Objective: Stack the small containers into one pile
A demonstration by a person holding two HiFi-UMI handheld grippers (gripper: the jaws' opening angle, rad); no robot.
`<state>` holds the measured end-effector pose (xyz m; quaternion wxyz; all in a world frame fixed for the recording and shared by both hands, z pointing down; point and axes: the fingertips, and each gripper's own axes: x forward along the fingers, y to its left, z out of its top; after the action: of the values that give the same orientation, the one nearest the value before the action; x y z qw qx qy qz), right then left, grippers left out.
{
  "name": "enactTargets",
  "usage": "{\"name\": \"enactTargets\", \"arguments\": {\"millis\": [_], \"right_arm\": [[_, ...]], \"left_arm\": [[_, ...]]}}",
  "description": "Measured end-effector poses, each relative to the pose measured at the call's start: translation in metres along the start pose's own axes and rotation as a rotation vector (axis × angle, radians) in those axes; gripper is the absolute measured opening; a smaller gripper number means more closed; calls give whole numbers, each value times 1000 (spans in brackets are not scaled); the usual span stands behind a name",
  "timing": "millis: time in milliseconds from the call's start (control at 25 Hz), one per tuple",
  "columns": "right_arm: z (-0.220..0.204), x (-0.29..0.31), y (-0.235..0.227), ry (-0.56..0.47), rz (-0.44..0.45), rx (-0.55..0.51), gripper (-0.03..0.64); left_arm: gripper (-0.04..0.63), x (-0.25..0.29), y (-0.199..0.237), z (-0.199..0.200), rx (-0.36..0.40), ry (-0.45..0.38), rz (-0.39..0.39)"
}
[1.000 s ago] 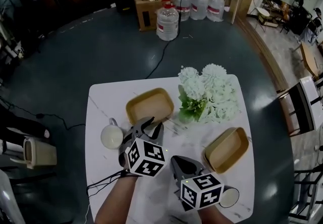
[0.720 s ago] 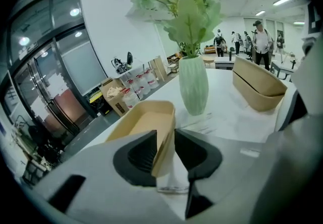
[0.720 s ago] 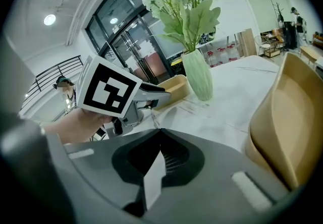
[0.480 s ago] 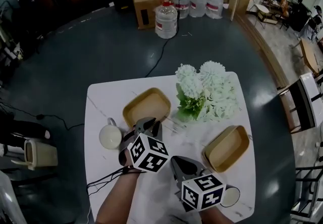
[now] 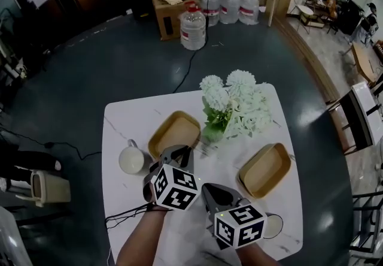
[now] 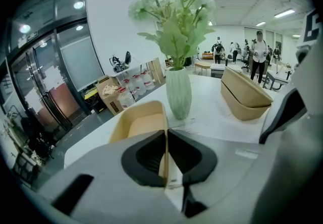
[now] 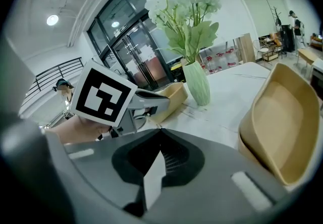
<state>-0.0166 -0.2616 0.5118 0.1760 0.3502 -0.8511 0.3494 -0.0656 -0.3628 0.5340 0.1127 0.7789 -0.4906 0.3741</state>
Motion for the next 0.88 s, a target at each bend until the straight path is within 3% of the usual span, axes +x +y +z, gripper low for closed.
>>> {"name": "enactTargets", "arguments": {"millis": [360,560,880], "right_arm": [[-2,-24,14,-40,-25,-8,0],[-5,-43,28,-81,-50,-20,0],[4,-82,37,-144,-91,-18,0]], "left_arm": [[21,-39,-22,-2,-17,-55,-21],[21,-73,-32,8,-10,-138,-30],[20,-121,-69,33,13,-227,-107]]}}
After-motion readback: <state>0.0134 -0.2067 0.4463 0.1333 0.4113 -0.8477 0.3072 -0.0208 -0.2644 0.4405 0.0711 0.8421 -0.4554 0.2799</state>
